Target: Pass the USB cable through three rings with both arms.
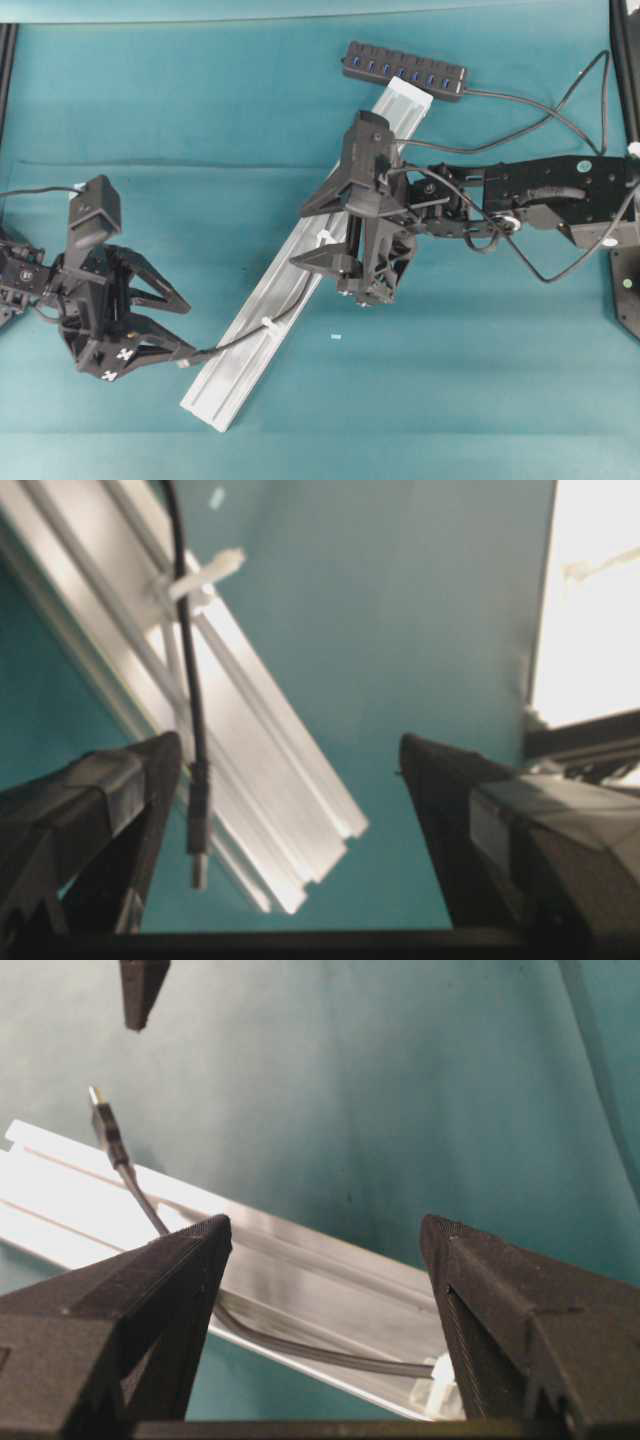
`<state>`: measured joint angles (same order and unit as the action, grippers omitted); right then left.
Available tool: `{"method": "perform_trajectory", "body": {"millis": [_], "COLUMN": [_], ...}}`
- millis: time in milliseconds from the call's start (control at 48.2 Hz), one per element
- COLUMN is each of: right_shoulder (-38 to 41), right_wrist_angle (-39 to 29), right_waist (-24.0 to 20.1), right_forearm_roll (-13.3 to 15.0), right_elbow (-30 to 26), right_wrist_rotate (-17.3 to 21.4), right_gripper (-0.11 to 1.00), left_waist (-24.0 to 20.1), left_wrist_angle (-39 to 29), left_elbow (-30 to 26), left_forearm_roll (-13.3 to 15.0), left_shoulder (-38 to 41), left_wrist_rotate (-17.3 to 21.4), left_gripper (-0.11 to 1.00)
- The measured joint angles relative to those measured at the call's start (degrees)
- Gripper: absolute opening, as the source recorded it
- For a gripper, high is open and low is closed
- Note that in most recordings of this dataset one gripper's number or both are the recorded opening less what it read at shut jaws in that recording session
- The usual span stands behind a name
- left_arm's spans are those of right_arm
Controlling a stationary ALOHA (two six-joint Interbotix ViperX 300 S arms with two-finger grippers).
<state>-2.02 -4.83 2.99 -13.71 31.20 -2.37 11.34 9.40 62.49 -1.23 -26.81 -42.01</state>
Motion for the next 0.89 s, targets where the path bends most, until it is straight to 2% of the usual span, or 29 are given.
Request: {"method": "perform_trajectory", "body": {"millis": [249,373,498,602,747,892], "right_shoulder": [-3.3,-5.2,-7.5,-9.3,-12.3,-16.1], "right_wrist_angle": [0.1,0.2,0.2,0.2,0.7,5.4], "right_waist": [-0.3,-0.3,-0.4,-0.8,-1.7,-3.0], "right_forearm_roll": [0.0,0.0,0.0,0.1,0.0,0.0], "right_elbow": [-0.1,-0.1,-0.1,0.0,1.5,4.7], "right_wrist_rotate": [1.7,1.7,1.8,1.7,1.7,1.7], "right_gripper": [0.81,0.81,0.81,0.81,0.81,0.81], "left_waist": [-0.5,-2.4,-4.7,-8.3,-12.8,-14.5], "left_wrist_angle": [-0.2,-1.4,-3.6,-5.8,-7.9,-10.0], "left_elbow": [0.0,0.1,0.2,0.3,0.4,0.4], "left_forearm_roll": [0.0,0.0,0.0,0.0,0.0,0.0], "left_shoulder": [-4.7,-8.4,-12.8,-17.2,-23.0,-28.2], "left_wrist_rotate": [12.4,19.1,23.7,26.2,27.6,29.8], "left_gripper": [0.93,0.93,0.93,0.93,0.93,0.93]}}
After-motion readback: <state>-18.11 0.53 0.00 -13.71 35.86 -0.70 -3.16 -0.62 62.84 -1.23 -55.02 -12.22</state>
